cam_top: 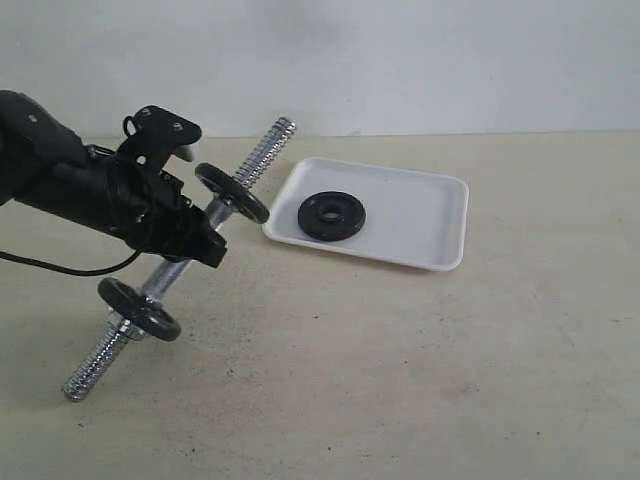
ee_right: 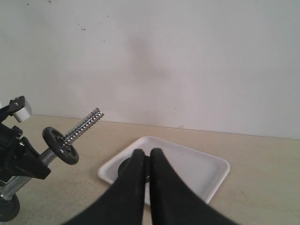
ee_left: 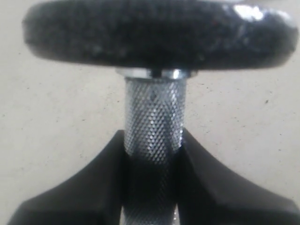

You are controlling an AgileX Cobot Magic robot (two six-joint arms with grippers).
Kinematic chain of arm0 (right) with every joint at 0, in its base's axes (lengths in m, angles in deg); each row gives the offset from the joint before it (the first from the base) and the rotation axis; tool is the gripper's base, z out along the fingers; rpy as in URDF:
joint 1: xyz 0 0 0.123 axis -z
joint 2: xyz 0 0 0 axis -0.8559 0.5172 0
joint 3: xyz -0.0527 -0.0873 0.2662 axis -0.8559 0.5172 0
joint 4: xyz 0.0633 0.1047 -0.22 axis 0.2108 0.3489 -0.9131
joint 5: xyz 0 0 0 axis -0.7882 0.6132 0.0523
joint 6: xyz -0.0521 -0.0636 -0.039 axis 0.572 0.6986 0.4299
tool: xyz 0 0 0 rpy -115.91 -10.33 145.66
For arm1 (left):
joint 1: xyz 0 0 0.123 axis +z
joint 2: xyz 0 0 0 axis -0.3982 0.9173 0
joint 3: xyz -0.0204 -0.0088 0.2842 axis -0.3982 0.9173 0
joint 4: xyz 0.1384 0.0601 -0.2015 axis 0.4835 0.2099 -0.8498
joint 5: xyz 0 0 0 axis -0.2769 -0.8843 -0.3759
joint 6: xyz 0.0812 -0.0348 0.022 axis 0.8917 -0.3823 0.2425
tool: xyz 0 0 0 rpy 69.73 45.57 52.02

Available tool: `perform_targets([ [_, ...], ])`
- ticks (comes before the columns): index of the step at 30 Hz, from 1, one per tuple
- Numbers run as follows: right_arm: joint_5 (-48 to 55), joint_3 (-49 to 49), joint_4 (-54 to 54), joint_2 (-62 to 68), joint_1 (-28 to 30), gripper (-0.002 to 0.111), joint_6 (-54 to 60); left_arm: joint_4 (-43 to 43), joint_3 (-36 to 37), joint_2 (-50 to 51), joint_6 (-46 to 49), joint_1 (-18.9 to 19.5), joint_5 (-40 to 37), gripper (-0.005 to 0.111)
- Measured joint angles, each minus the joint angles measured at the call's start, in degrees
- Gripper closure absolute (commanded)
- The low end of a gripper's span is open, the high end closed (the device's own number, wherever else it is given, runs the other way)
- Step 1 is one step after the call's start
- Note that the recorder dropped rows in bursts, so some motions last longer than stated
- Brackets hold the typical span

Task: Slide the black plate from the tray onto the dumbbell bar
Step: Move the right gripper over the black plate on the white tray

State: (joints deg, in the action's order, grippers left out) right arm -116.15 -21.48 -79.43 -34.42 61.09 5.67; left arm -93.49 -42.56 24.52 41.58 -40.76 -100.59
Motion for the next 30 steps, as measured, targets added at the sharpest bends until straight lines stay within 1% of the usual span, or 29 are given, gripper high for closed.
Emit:
perform_targets([
  [3,-0.8,-3.5,-1.3,4.8,0.0,0.107,1.4,-0.1,0.0,0.0,-1.1,1.8,-0.2,0.102],
  [8,-1.3,-9.9,-8.5,13.9,0.0,0.107,2.8,-0.3,0.0,0.0,-1.3,3.6,-0.1,0.102],
  [15,-3.5,-19.7,-12.3,28.5,0.0,0.107,3.2,-0.3,0.0,0.0,-1.2,3.6,-0.6,0.102],
  [18,-2.6,-23.9,-13.3,33.7,-1.4,0.107,3.4,-0.3,0.0,0.0,-1.2,3.6,-0.6,0.102],
  [20,0.0,-26.8,-15.0,37.1,-3.4,0.107,3.6,-0.3,0.0,0.0,-1.2,3.6,-0.6,0.102],
  [23,7.3,-31.9,-20.3,41.4,-8.3,0.107,4.0,-0.3,0.0,0.0,-1.2,3.6,-0.6,0.102],
  [26,18.1,-36.3,-25.9,45.8,-14.2,0.107,4.6,-0.3,0.0,0.0,-1.2,3.6,-0.6,0.102],
  [28,25.6,-38.4,-27.2,48.2,-17.5,0.107,5.7,-0.3,0.0,0.0,-1.2,3.6,-0.6,0.102],
  [30,30.9,-40.1,-27.7,50.8,-20.3,0.107,6.0,-0.3,0.0,0.0,-1.2,3.6,-0.6,0.102],
])
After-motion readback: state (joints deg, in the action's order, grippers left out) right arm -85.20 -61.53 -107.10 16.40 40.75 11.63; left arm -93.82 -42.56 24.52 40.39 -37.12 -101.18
